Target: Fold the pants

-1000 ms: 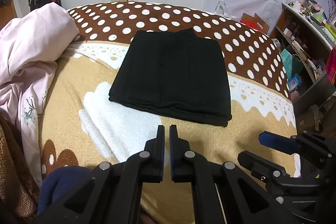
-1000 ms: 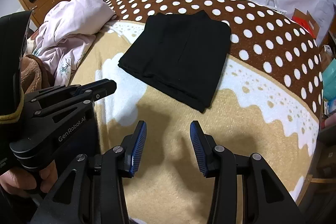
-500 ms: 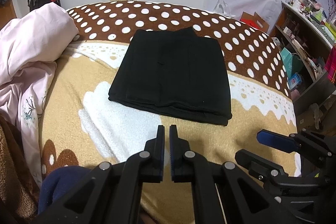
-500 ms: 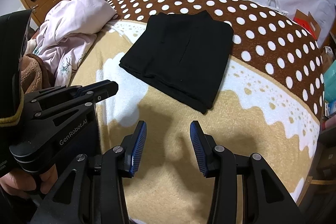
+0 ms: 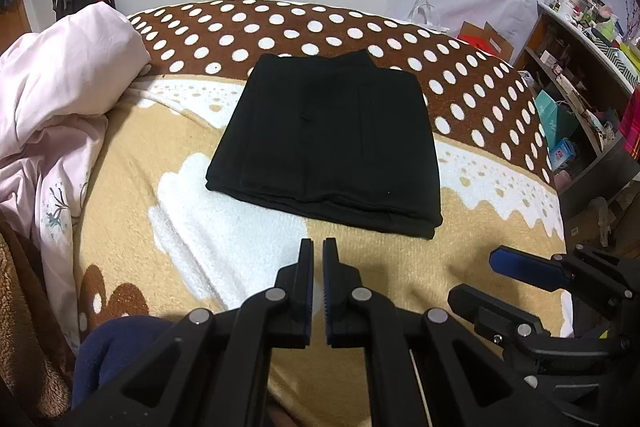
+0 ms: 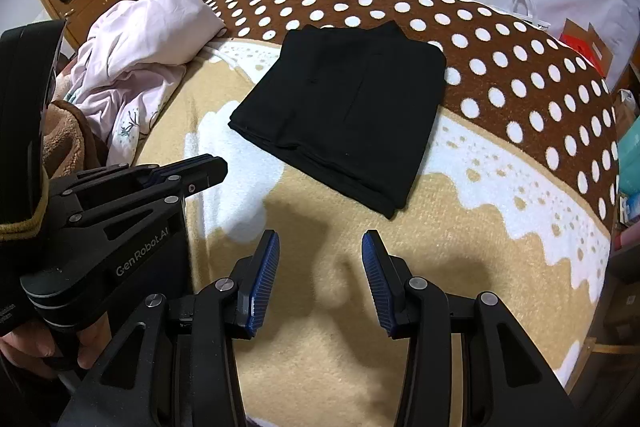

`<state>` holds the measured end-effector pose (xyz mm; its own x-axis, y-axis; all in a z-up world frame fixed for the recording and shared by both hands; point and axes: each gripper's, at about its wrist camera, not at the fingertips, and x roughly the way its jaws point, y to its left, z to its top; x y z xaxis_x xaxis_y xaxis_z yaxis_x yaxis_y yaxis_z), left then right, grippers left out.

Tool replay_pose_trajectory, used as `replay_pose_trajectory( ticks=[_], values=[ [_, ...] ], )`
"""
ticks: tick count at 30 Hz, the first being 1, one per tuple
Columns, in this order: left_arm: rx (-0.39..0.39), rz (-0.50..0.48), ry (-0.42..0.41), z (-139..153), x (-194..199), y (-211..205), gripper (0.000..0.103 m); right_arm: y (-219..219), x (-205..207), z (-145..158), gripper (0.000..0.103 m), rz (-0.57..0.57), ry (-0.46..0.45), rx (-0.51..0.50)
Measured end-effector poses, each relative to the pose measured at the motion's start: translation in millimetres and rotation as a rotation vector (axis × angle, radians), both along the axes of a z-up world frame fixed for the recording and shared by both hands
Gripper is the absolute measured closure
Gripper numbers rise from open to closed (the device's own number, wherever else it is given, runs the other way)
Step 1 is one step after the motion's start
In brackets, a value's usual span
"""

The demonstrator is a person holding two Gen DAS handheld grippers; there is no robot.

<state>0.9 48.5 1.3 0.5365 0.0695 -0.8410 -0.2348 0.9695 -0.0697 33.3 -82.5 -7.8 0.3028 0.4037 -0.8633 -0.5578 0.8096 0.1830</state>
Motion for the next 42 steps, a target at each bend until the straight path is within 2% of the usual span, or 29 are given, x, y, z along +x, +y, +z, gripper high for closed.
replay_pose_trajectory(
  ticks=[42],
  values=[
    [-0.005, 0.015, 0.002, 0.5, 1.8, 2.7, 0.098, -0.3, -0.1, -0.9, 0.059, 0.001, -0.002, 0.001]
  ],
)
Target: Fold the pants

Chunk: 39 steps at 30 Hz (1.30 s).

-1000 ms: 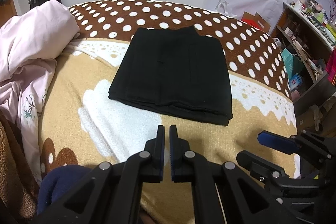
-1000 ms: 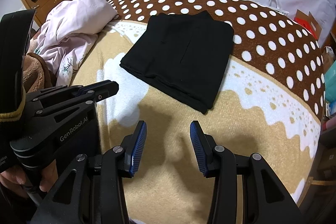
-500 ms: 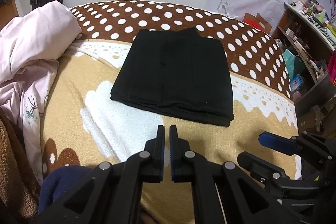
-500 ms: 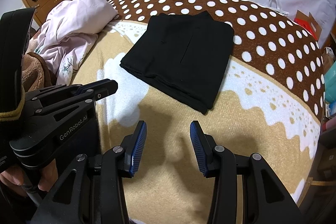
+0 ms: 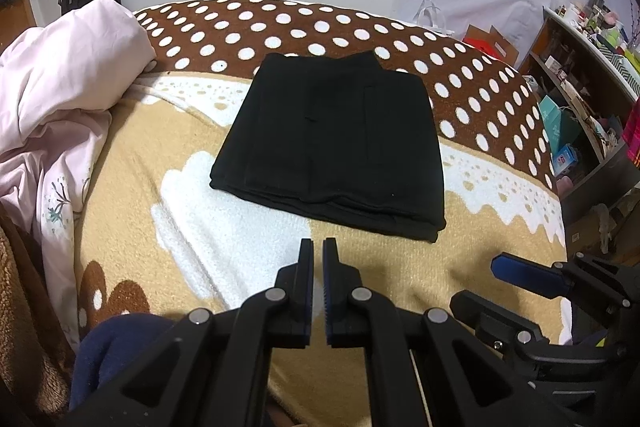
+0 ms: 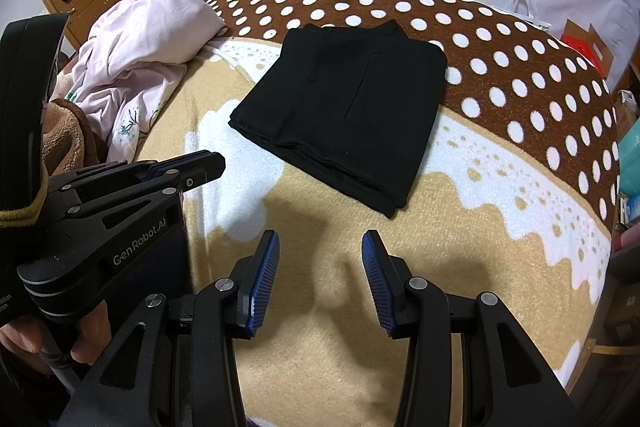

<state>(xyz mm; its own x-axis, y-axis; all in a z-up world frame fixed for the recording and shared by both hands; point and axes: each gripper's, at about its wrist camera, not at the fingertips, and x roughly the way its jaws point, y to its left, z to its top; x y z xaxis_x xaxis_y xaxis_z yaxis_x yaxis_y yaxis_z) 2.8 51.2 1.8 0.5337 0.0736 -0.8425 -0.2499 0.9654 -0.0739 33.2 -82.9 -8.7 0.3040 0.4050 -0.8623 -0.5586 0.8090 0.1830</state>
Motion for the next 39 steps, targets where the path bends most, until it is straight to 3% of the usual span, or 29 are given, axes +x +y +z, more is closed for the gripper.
replay_pose_trajectory(
  ticks=[39],
  values=[
    [-0.016, 0.013, 0.011, -4.8, 1.4, -0.2, 0.098, 1.9, 3.3, 0.0, 0.059, 0.016, 0.003, -0.002]
  ],
)
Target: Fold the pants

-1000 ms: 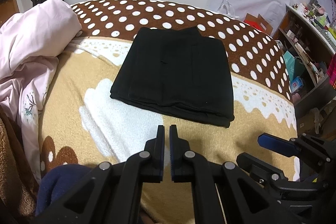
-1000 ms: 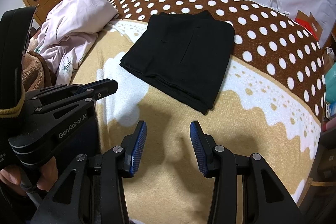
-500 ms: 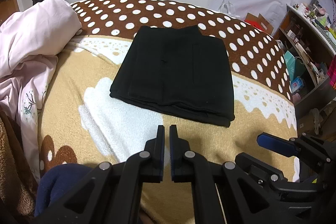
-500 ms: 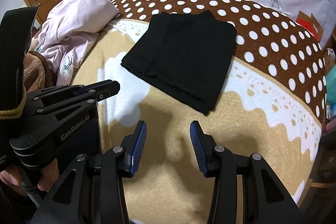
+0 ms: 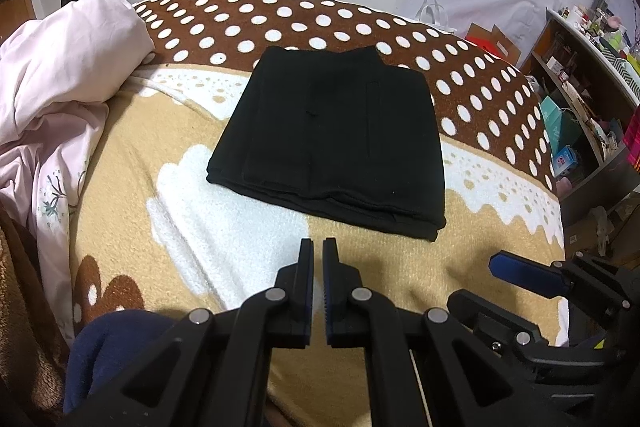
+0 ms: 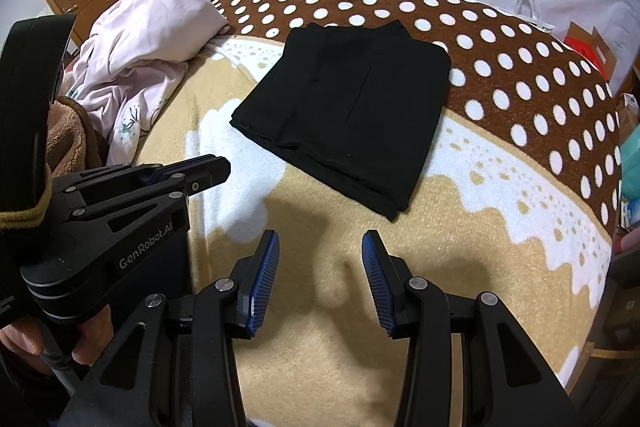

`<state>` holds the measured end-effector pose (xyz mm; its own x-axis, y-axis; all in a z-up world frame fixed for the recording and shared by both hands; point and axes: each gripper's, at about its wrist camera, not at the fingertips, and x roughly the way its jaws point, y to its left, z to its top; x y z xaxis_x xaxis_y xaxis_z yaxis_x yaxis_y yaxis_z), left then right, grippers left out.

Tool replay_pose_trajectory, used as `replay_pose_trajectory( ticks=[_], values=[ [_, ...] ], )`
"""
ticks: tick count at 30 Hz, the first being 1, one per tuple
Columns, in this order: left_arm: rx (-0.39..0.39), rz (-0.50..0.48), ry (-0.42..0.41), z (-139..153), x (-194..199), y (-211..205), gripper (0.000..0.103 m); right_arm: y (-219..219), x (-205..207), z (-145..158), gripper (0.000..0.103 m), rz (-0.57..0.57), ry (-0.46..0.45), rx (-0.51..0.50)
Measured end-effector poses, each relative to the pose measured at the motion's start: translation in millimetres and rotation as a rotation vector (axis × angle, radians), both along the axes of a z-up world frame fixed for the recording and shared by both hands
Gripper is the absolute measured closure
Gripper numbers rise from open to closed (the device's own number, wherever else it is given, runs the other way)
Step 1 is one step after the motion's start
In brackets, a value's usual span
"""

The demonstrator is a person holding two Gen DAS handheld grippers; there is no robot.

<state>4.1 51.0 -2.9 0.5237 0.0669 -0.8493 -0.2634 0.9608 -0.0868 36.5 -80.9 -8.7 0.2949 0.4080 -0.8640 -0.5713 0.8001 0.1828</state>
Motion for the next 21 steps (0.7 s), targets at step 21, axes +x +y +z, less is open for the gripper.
replay_pose_trajectory(
  ticks=[21],
  values=[
    [0.021, 0.06, -0.01, 2.1, -1.8, 0.4, 0.098, -3.5, 0.6, -5.9, 0.059, 0.0, 0.01, 0.0]
  ],
)
